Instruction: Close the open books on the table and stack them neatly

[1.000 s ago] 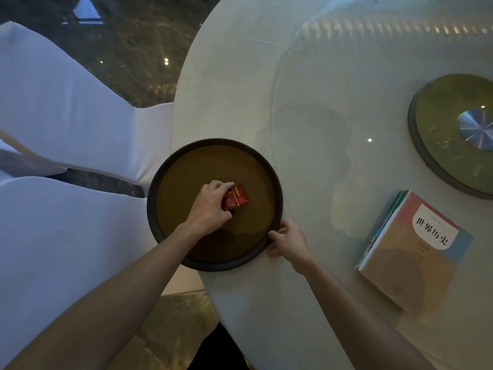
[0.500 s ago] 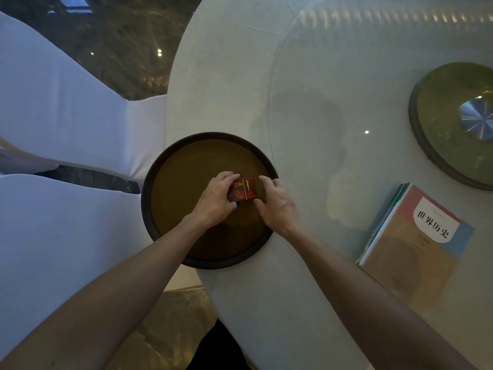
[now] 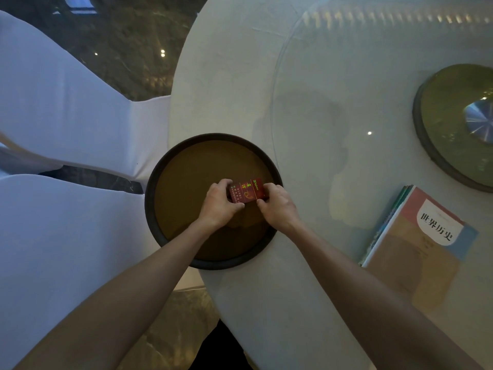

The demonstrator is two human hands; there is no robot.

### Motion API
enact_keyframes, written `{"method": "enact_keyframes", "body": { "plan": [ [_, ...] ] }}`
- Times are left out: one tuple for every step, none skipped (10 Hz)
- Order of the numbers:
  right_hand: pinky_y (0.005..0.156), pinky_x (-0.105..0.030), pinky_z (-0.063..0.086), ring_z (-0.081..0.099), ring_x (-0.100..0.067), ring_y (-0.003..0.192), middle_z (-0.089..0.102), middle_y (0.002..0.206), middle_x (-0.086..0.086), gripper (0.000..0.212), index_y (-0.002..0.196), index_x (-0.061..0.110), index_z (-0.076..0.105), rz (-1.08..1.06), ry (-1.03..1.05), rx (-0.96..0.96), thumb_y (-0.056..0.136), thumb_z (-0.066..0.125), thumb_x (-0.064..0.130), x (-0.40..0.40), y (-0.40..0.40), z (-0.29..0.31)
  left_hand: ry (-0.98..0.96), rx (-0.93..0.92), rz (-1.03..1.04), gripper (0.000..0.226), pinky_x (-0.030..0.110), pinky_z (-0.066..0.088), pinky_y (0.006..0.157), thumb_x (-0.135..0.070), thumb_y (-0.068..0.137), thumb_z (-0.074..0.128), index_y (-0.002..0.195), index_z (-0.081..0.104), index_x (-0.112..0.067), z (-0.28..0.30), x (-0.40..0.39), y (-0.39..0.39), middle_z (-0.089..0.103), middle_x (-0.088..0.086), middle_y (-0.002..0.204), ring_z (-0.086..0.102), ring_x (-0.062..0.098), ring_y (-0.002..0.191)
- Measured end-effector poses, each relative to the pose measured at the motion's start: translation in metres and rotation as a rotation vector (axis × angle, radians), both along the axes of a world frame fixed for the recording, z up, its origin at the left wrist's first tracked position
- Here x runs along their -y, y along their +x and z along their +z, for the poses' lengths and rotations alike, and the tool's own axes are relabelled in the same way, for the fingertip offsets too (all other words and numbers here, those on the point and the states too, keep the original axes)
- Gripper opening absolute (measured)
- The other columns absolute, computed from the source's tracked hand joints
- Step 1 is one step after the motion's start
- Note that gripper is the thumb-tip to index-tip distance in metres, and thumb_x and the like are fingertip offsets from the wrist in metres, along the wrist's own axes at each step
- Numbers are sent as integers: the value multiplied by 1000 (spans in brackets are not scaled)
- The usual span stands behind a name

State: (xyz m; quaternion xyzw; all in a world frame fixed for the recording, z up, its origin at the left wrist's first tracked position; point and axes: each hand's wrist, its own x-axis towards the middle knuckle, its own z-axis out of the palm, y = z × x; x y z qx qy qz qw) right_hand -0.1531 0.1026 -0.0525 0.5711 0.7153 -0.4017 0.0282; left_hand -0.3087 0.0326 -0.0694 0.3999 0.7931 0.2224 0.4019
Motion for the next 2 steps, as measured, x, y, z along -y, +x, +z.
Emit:
{"method": "enact_keyframes", "body": {
  "plan": [
    [102,-41,53,58,-26,124,58,137,-10,52,147,13,48,16,14,15,100,59,32,-2,10,15,-74,-148,-94,83,40,51,99,-38,82,79,150,37,-16,18,-9,0,48,13,138,54,28,123],
    [100,-45,53,60,-28,122,61,133,-10,47,142,13,54,43,90,70,100,54,35,-3,25,29,-90,-269,-184,85,45,50,100,-47,83,74,151,36,-16,38,-16,7,46,15,139,52,31,125]
  ]
}}
